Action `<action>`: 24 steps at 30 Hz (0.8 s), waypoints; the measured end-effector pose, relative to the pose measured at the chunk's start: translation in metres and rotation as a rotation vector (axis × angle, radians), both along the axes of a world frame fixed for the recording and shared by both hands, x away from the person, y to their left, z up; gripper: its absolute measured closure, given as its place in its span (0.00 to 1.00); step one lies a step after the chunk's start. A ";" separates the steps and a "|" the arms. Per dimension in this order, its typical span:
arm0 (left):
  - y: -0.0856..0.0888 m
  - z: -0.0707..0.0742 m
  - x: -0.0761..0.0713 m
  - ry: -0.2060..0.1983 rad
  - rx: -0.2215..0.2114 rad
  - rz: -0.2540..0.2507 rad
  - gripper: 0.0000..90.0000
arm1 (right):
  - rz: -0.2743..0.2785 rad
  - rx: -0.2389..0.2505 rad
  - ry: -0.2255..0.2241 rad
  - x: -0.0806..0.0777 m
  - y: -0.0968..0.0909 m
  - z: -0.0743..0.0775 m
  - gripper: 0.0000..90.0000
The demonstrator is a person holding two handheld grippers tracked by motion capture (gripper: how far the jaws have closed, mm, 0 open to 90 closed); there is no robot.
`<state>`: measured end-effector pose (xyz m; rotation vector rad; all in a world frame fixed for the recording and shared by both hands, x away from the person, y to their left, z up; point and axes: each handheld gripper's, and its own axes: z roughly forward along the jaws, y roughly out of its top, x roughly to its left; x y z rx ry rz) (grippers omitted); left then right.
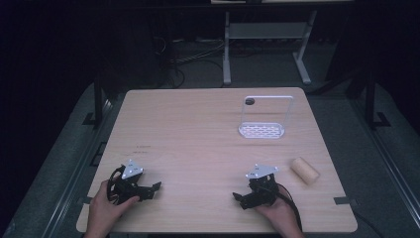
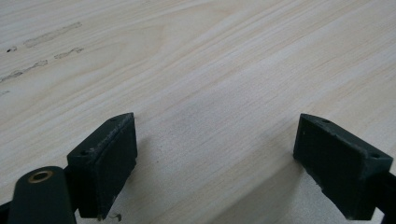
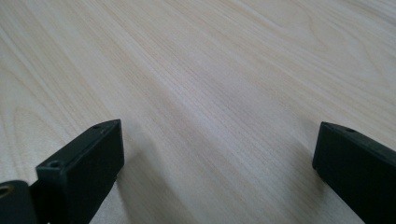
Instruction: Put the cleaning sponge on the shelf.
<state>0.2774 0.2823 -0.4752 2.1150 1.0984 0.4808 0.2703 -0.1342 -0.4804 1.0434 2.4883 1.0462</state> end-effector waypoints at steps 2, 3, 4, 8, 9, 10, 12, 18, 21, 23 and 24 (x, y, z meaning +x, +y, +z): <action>0.000 0.000 0.000 0.000 0.000 0.000 0.14 | 0.001 0.001 0.000 0.000 -0.001 0.001 0.02; 0.000 0.000 0.000 0.000 0.000 0.000 0.14 | -0.004 0.002 0.004 -0.001 -0.002 0.002 0.02; 0.000 0.000 0.000 0.001 0.000 0.000 0.14 | -0.006 0.002 0.001 -0.001 -0.003 0.002 0.02; 0.000 0.000 0.000 0.000 0.000 0.000 0.14 | -0.002 0.012 -0.014 -0.003 -0.006 0.005 0.02; 0.000 0.000 0.000 0.000 0.000 0.000 0.14 | -0.002 0.012 -0.010 -0.004 -0.007 0.006 0.02; 0.000 0.000 0.000 0.001 0.001 0.000 0.14 | 0.000 0.014 -0.010 -0.004 -0.008 0.006 0.02; 0.000 0.000 0.000 0.000 0.000 0.000 0.14 | 0.000 0.012 -0.014 -0.005 -0.010 0.008 0.02; 0.000 0.000 0.000 0.000 0.000 0.000 0.14 | -0.006 0.010 -0.027 -0.009 -0.016 0.011 0.02; 0.000 0.000 0.000 0.000 0.000 0.000 0.14 | -0.011 0.008 -0.028 -0.010 -0.020 0.012 0.02; 0.000 0.000 0.000 0.000 0.000 0.000 0.14 | -0.017 0.007 -0.022 -0.011 -0.021 0.013 0.02; 0.000 0.000 0.000 0.000 0.000 0.000 0.14 | -0.013 0.001 -0.030 -0.011 -0.023 0.013 0.02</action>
